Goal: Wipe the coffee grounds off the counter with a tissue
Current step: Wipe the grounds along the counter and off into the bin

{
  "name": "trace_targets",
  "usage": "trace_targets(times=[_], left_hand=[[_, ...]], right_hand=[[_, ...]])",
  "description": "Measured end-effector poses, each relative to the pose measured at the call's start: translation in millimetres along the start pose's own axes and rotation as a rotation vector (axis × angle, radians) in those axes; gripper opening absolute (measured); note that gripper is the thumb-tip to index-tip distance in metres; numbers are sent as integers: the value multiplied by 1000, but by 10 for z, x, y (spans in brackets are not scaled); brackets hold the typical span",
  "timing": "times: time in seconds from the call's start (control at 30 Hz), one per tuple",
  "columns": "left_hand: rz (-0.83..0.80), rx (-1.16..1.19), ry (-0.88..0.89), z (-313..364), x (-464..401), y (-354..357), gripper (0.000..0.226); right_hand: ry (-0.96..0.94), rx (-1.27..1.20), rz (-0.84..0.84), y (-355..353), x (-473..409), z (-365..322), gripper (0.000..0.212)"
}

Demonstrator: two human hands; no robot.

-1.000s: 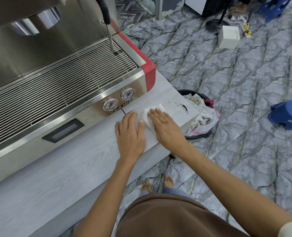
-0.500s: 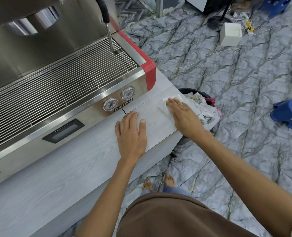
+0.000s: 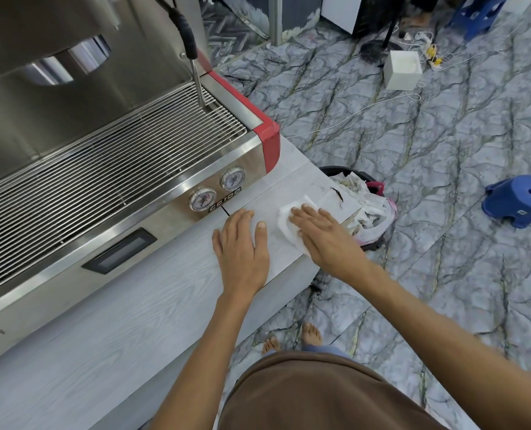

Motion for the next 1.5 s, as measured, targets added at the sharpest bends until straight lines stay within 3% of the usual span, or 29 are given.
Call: trace_targets(times=[0.23,0.43,0.73,0.93,1.3,1.5], left_hand=[[-33,-10,47,22,-19,14,52],[-54,-57,86,24,-51,30,59],[-38,-115,48,120,-133,166,55],[-23,-143,31,223,-215,272,54],[10,-196,11,366,-342,453,52],[70,-189,-19,376,-431,470,46]], right_hand=[[135,45,165,126,7,-221,38],[135,75,112,259,41,-245,48],[73,143,39,15,-49,168,39],[80,65,35,-30,-181,394,36],[174,15,104,-189,-306,734,55],[190,-65,181,-398,-395,743,50]])
Point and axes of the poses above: each hand's wrist, its own x-axis away from the middle knuckle, its own y-axis out of the palm, z = x × y, the point moved 4 cm from there along -x, towards the middle knuckle, and after that the axes turned 4 degrees about -x, right-handed, at the moved point
